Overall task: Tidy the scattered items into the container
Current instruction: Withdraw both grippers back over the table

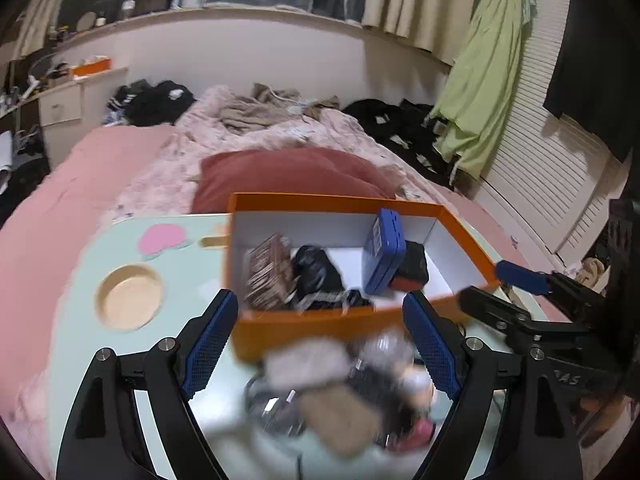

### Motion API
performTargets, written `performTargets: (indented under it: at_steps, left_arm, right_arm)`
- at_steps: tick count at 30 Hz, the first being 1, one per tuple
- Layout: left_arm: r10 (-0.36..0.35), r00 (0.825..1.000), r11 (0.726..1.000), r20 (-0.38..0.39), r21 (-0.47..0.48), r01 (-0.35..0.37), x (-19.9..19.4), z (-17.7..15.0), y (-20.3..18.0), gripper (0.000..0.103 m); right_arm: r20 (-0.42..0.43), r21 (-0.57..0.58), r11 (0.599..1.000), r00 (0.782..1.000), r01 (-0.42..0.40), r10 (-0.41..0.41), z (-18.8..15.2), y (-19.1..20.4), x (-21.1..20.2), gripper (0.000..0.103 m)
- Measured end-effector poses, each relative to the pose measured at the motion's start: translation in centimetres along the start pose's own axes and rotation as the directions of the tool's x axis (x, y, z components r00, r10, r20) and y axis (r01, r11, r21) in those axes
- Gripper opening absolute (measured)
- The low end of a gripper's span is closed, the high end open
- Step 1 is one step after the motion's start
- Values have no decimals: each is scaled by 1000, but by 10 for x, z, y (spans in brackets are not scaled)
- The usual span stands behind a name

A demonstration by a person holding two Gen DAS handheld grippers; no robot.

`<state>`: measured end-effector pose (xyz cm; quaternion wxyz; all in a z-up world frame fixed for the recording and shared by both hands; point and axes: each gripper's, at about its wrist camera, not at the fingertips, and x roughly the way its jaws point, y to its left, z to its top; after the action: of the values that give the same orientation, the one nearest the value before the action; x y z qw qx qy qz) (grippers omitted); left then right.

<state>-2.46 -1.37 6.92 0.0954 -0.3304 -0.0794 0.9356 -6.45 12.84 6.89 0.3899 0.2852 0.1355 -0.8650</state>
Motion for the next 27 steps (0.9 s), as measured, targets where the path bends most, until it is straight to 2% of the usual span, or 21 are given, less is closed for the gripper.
performTargets:
  at_steps: [3,5,8,10,11,12,13,14,15,27]
  left_arm:
    - [-13,1000,1000,3,2,13,-26,-21,6,84]
    - [-7,1000,1000,-28,24,7,-30,-35,4,85]
    - [62,986,994,-156,95,-47,-18,-62,-2,85]
    - [85,973,992,-216,112,-62,-6,-79,-3,85]
    - [98,968,991,-230,117,-72,-1,-84,-3,87]
    - [139,967,984,-214,144,-110,0,-86,-6,92]
    - [132,967,985,-218,140,-103,1,-86,-5,95]
    - [136,965,984,-225,143,-105,3,-85,-6,102]
    - [134,963,985,-235,143,-102,5,-85,-6,103]
    - [134,965,985,-224,141,-104,3,-90,-5,103]
  right_arm:
    - [-26,-25,1000,1000,-18,17,-20,7,-13,86]
    - [-118,-27,999,993,-35,31,-37,13,-8,86]
    - [-201,-13,998,978,-67,63,-56,20,3,86]
    - [-249,-30,998,967,-55,46,-66,23,13,87]
    - [-240,-59,998,971,-28,13,-68,26,14,88]
    - [-254,-74,997,967,-16,-3,-69,28,16,95]
    - [-259,-79,997,966,-18,-3,-69,29,17,100]
    - [-263,-81,996,965,-21,-1,-70,30,18,102]
    - [-262,-81,996,965,-22,0,-71,29,18,103]
    - [-256,-73,997,966,2,-21,-75,24,17,103]
